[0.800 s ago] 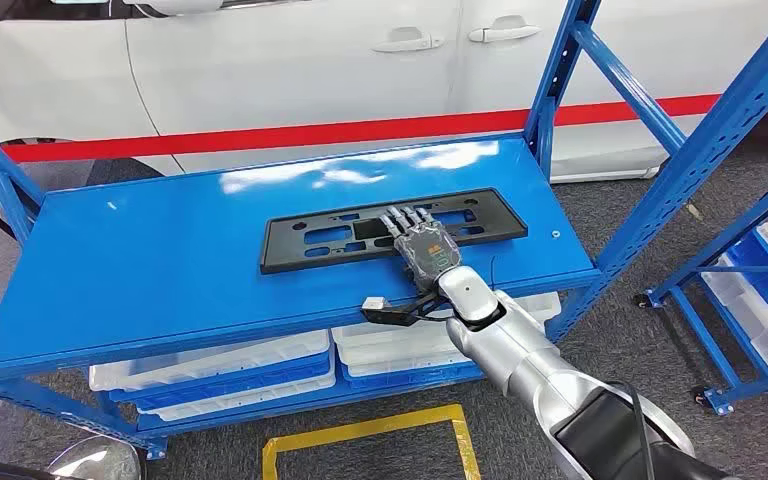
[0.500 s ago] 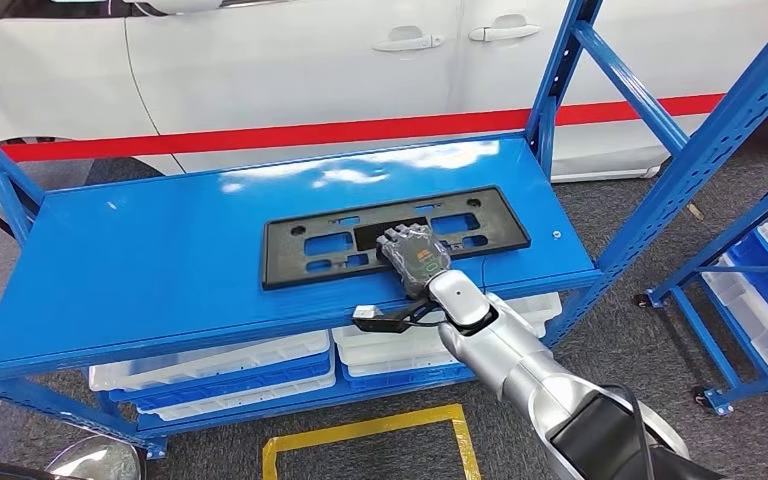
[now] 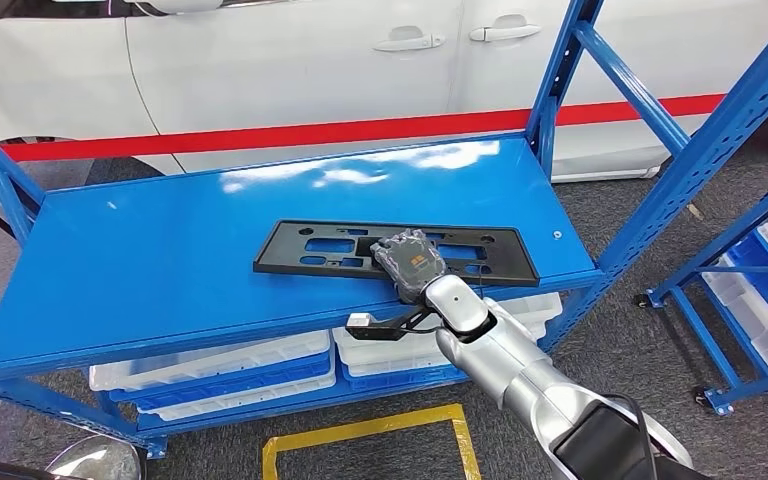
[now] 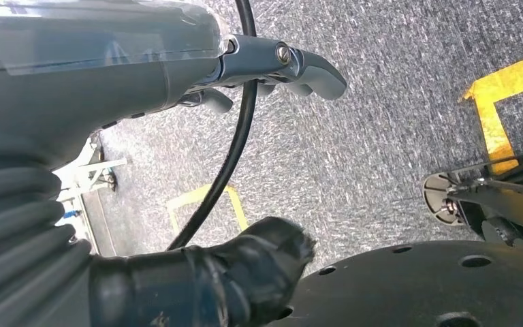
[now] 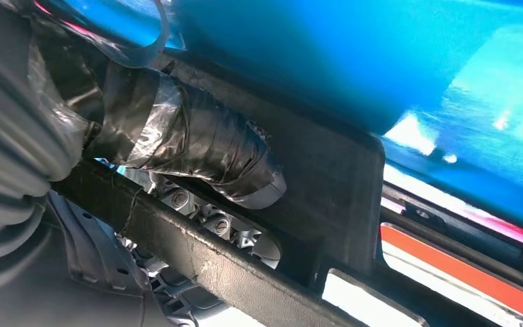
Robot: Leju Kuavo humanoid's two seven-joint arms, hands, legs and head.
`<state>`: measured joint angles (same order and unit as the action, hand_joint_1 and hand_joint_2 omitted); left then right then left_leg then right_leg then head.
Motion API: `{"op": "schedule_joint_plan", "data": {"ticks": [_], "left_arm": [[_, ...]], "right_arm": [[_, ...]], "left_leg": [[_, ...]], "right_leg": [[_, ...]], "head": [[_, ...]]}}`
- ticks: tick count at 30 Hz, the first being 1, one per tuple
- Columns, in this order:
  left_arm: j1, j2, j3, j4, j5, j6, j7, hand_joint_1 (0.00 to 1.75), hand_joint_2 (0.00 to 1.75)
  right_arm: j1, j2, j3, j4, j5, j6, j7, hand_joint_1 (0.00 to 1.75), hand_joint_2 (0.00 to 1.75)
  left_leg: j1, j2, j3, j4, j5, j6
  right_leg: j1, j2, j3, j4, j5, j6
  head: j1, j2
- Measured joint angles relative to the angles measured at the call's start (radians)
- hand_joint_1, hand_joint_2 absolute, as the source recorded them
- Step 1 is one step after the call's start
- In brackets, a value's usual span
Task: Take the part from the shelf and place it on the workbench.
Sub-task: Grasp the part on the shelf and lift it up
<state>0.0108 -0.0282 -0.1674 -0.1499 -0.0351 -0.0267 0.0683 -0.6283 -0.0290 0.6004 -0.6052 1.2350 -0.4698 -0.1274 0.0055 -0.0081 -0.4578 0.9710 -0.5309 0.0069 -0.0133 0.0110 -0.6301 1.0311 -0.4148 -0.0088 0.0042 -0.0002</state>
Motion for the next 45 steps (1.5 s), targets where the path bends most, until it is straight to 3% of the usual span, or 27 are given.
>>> {"op": "schedule_joint_plan", "data": {"ticks": [15,24,26,28,29,31,33,34,35,37,38,39,41,43,45], "left_arm": [[0.001,0.002,0.001,0.0,-0.002,0.058,0.005,0.0,1.75],[0.004,0.008,0.001,0.0,0.004,0.053,-0.021,0.0,1.75],[0.004,0.011,0.001,0.0,0.001,0.054,-0.016,0.0,1.75],[0.003,0.013,0.001,0.0,-0.003,0.056,-0.011,0.0,1.75],[0.002,0.012,0.001,0.0,-0.003,0.057,-0.01,0.0,1.75],[0.001,0.01,0.0,0.0,-0.004,0.058,-0.009,0.0,1.75],[0.002,0.009,-0.001,0.0,-0.006,0.058,-0.009,0.0,1.75],[0.003,0.009,-0.001,0.0,-0.007,0.058,-0.009,0.0,1.75],[0.003,0.008,-0.002,0.0,-0.008,0.058,-0.009,0.0,1.75],[0.004,0.01,-0.002,0.0,-0.01,0.059,-0.009,0.0,1.75],[0.004,0.011,-0.002,0.0,-0.01,0.058,-0.009,0.0,1.75],[0.004,0.013,-0.003,0.0,-0.011,0.058,-0.009,0.0,1.75],[0.004,0.012,-0.004,0.0,-0.015,0.058,-0.009,0.0,1.75],[0.004,0.011,-0.007,0.0,-0.019,0.057,-0.009,0.0,1.75],[0.005,0.011,-0.01,0.0,-0.019,0.057,-0.008,0.0,1.75]], "right_arm": [[0.033,-0.034,0.002,-0.069,-0.024,-0.005,-0.023,1.75,1.75],[0.09,-0.14,-0.017,-0.334,-0.082,-0.068,-0.103,1.75,1.75],[0.098,-0.148,-0.022,-0.369,-0.069,-0.087,-0.105,1.75,1.75],[0.106,-0.159,-0.027,-0.403,-0.05,-0.125,-0.106,1.75,1.75],[0.11,-0.166,-0.03,-0.424,-0.041,-0.145,-0.107,1.75,1.75],[0.12,-0.183,-0.034,-0.474,-0.024,-0.175,-0.108,1.75,1.75],[0.139,-0.206,-0.036,-0.534,-0.01,-0.183,-0.111,1.75,1.75],[0.15,-0.217,-0.037,-0.562,-0.006,-0.183,-0.114,1.75,1.75],[0.159,-0.228,-0.037,-0.589,-0.004,-0.181,-0.118,1.75,1.75],[0.169,-0.243,-0.037,-0.637,-0.003,-0.175,-0.127,1.75,1.75],[0.172,-0.249,-0.036,-0.659,-0.003,-0.171,-0.131,1.75,1.75],[0.176,-0.254,-0.036,-0.679,-0.004,-0.167,-0.135,1.75,1.75],[0.189,-0.262,-0.035,-0.713,-0.005,-0.161,-0.14,1.75,1.75],[0.198,-0.268,-0.033,-0.74,-0.006,-0.16,-0.144,1.75,1.75],[0.202,-0.272,-0.033,-0.762,-0.006,-0.159,-0.147,1.75,1.75]], "left_leg": [[0.0,0.0,0.0,0.0,0.0,0.0],[0.0,0.001,-0.001,0.0,-0.001,0.0],[-0.002,0.001,0.001,-0.003,0.005,0.008],[0.005,0.005,0.019,-0.045,0.035,0.026],[0.009,0.008,0.03,-0.073,0.054,0.035],[0.016,0.013,0.04,-0.098,0.072,0.041],[0.023,0.014,0.035,-0.088,0.067,0.037],[0.028,0.014,0.03,-0.076,0.06,0.03],[0.036,0.013,0.025,-0.06,0.05,0.021],[0.049,0.012,0.008,-0.017,0.023,-0.008],[0.051,0.011,-0.006,0.007,0.008,-0.022],[0.05,0.01,-0.018,0.031,-0.005,-0.033],[0.047,0.006,-0.037,0.058,-0.02,-0.044],[0.049,0.006,-0.046,0.078,-0.037,-0.047],[0.049,0.007,-0.071,0.145,-0.093,-0.043]], "right_leg": [[0.0,0.0,0.0,0.0,0.0,0.0],[0.0,0.002,-0.001,0.0,0.0,0.0],[-0.004,0.002,0.003,-0.012,0.009,0.009],[-0.004,0.002,0.006,-0.027,0.012,0.02],[-0.003,0.002,0.001,-0.016,0.0,0.022],[-0.004,0.0,-0.038,0.074,-0.054,0.029],[-0.014,-0.001,-0.086,0.188,-0.093,0.04],[-0.021,-0.003,-0.094,0.208,-0.088,0.049],[-0.029,-0.005,-0.084,0.19,-0.066,0.059],[-0.041,-0.012,-0.035,0.095,-0.028,0.084],[-0.043,-0.012,-0.022,0.071,-0.02,0.087],[-0.044,-0.01,-0.02,0.063,-0.03,0.082],[-0.042,-0.003,-0.037,0.089,-0.047,0.05],[-0.04,-0.004,-0.048,0.095,-0.054,0.025],[-0.033,-0.005,-0.054,0.091,-0.046,0.01]], "head": [[0.0,0.0],[0.0,0.0],[0.0,0.0],[0.0,0.0],[0.001,0.0],[0.003,0.0],[0.004,0.0],[0.003,0.0],[0.003,0.0],[0.005,0.0],[0.008,0.0],[0.009,0.0],[0.009,0.0],[0.006,0.0],[0.005,0.0]]}}
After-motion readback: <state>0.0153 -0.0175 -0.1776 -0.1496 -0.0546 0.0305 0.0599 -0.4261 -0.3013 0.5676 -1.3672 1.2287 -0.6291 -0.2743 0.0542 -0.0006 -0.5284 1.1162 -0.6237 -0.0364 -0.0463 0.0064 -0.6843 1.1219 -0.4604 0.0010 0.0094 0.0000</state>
